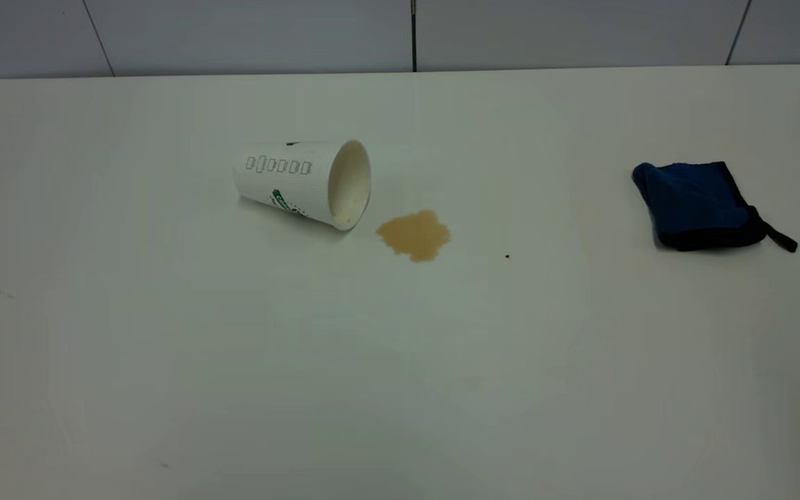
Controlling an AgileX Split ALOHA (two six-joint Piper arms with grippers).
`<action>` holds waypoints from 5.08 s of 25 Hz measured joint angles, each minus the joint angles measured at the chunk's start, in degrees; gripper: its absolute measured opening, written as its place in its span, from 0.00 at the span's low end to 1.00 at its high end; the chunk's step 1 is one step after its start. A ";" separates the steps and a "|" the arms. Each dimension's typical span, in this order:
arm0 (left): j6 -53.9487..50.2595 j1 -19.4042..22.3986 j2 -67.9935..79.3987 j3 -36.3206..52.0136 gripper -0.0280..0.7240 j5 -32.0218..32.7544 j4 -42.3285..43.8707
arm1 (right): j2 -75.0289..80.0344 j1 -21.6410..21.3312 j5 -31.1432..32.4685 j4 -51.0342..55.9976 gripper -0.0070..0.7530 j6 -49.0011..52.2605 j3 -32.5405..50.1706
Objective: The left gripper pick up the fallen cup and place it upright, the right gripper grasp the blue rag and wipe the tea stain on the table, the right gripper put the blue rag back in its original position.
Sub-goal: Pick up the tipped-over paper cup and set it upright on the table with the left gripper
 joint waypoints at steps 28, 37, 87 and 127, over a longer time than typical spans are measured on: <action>-0.02 0.00 0.00 0.00 0.47 0.00 0.00 | 0.00 0.00 0.00 0.00 0.77 0.00 0.00; 0.04 0.00 0.00 0.00 0.47 0.00 0.00 | 0.00 0.00 0.00 0.00 0.77 0.00 0.00; 0.36 -10.71 75.83 -39.10 0.92 -12.43 5.98 | 0.00 0.00 0.00 0.00 0.77 0.00 0.00; -18.84 -43.42 145.35 -87.74 0.99 -9.35 41.22 | 0.00 0.00 0.00 0.00 0.77 0.00 0.00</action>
